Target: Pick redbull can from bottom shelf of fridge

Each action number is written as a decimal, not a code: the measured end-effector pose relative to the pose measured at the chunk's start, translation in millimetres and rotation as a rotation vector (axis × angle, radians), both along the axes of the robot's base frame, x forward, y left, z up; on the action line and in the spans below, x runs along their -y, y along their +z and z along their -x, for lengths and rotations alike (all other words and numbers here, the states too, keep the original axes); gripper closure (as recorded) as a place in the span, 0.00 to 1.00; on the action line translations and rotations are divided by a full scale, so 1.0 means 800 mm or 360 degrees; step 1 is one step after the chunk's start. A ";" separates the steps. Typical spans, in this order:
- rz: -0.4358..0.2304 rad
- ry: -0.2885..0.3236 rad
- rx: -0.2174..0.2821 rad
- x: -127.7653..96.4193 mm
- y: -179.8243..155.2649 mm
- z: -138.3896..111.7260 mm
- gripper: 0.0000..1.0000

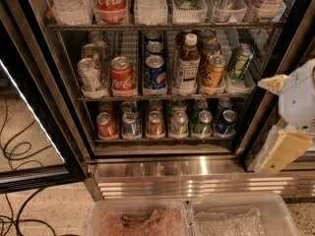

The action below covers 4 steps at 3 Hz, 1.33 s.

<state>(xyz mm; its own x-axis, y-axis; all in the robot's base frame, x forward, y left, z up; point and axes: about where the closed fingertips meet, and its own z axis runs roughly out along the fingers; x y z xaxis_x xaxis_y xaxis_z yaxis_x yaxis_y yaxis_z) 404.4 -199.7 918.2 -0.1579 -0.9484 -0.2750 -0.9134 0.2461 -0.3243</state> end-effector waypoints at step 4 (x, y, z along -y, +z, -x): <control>-0.0258 -0.0136 0.0096 -0.077 -0.069 0.018 0.00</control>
Offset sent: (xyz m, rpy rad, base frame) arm 0.0088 -0.0020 -0.0094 0.0149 -0.0307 -0.0145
